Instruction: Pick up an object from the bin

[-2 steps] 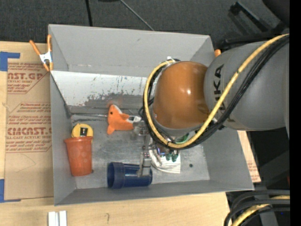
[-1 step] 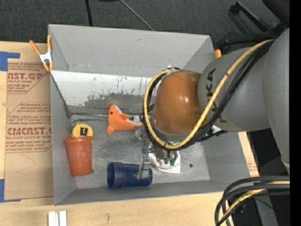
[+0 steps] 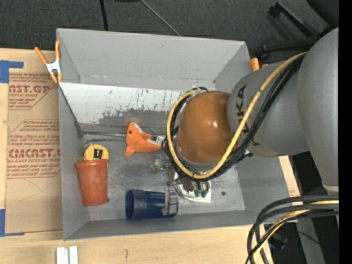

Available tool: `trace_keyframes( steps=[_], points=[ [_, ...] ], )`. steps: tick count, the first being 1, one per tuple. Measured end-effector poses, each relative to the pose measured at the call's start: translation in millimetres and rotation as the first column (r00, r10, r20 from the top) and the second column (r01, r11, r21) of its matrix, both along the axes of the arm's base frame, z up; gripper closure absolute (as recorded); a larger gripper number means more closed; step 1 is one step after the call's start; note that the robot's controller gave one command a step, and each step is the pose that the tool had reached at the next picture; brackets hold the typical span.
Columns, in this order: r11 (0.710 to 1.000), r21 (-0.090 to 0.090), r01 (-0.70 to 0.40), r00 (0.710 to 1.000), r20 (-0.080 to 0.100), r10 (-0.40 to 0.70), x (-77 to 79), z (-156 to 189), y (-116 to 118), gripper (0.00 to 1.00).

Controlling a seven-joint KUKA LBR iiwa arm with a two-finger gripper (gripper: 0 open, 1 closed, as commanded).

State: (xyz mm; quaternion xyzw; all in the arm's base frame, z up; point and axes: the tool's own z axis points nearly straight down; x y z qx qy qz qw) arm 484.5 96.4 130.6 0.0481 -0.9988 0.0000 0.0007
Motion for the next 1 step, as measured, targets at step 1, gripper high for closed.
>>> trace_keyframes(
  steps=[1],
  points=[
    [0.996,0.001,0.088,0.996,0.000,-0.088,-5.3,-25.9,14.3,1.00]
  ],
)
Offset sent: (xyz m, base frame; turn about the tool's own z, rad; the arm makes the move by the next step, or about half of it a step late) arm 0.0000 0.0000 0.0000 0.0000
